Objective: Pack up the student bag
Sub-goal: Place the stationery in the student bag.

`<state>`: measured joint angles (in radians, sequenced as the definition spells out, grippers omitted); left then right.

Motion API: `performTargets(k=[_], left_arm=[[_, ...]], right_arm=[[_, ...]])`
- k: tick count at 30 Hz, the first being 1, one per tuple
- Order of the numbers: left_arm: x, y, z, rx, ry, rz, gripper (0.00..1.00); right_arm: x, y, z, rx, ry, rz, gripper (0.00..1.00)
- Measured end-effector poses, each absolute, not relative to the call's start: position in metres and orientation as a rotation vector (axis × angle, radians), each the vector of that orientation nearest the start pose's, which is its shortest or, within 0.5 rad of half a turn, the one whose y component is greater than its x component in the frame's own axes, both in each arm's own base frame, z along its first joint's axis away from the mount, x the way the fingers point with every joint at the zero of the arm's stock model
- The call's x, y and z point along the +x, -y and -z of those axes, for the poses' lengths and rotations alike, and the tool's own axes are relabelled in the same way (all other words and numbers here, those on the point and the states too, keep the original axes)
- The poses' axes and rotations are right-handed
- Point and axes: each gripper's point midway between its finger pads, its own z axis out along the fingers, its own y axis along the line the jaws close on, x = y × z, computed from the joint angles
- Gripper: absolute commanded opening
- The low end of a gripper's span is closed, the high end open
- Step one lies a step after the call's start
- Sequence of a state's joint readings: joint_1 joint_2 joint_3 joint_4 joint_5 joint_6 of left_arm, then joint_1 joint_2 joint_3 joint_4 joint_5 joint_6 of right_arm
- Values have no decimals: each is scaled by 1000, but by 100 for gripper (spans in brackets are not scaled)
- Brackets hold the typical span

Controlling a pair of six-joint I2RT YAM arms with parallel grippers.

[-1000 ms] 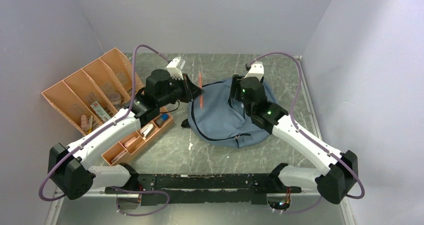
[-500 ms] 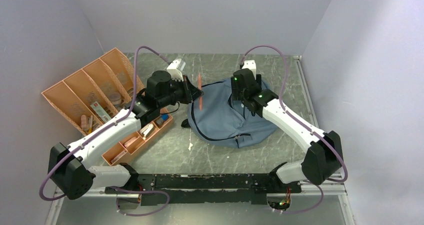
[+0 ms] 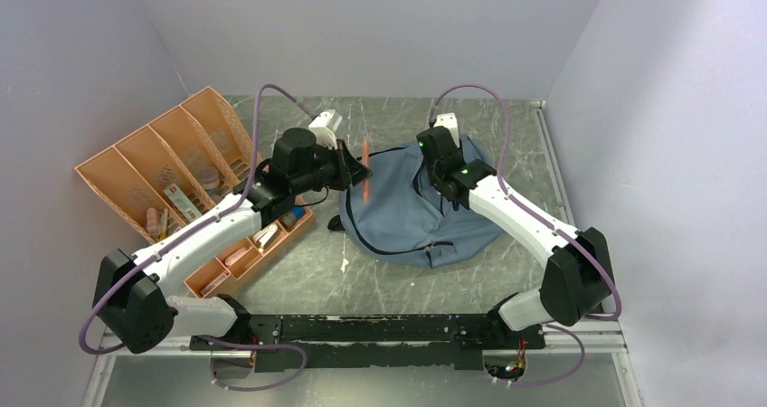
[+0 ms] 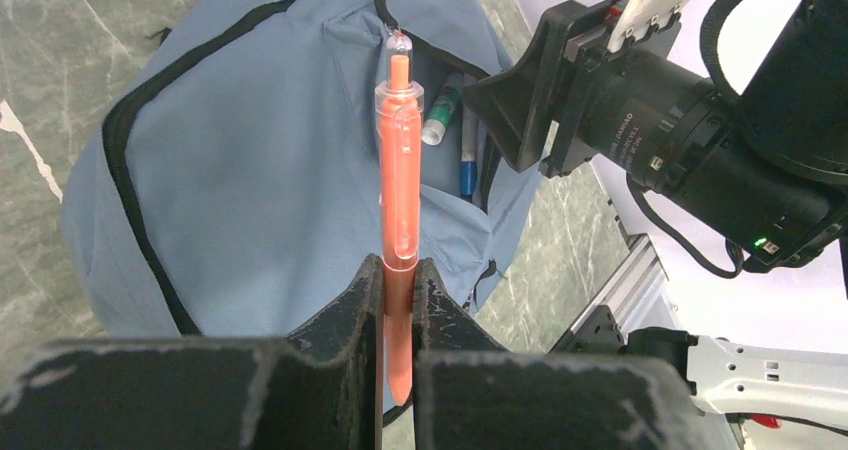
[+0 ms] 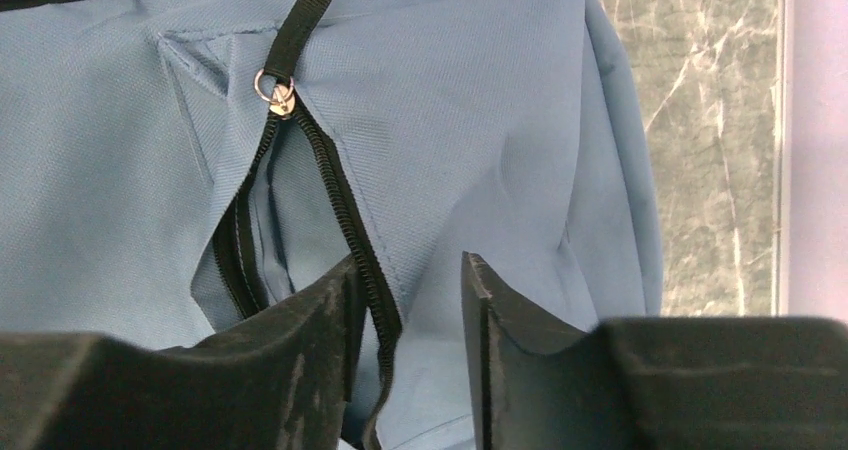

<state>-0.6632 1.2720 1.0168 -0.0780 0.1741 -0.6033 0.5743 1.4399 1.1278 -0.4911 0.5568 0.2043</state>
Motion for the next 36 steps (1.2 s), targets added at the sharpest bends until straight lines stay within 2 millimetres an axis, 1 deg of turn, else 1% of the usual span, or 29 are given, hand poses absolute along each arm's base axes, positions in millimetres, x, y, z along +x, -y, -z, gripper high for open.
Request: performTargets(k=[3, 6, 10, 12, 16, 18, 21, 24, 29, 36], left_arm=[[291, 299, -246, 194, -2040, 1011, 5], [290, 303, -241, 207, -2056, 1026, 5], [290, 307, -234, 221, -2074, 1038, 5], [290, 308, -231, 224, -2082, 1040, 5], [289, 315, -225, 241, -2097, 1063, 5], [288, 322, -218, 252, -2118, 1075, 5], [283, 340, -201, 287, -2171, 1092, 5], [275, 358, -190, 327, -2209, 1111, 5], [267, 387, -182, 378, -2247, 1161, 5], [272, 408, -168, 391, -2295, 1210, 5]], right_arm=[[354, -126, -165, -155, -2233, 254, 27], [354, -126, -166, -154, -2230, 253, 21], [353, -125, -169, -149, -2224, 248, 5], [353, -126, -172, -146, -2216, 240, 1], [351, -127, -179, -142, -2194, 205, 0], [349, -127, -181, -141, -2181, 182, 0], [347, -128, -184, -142, -2159, 151, 0], [346, -129, -185, -145, -2140, 127, 0], [345, -131, -188, -152, -2101, 92, 0], [346, -135, -193, -177, -2074, 57, 0]])
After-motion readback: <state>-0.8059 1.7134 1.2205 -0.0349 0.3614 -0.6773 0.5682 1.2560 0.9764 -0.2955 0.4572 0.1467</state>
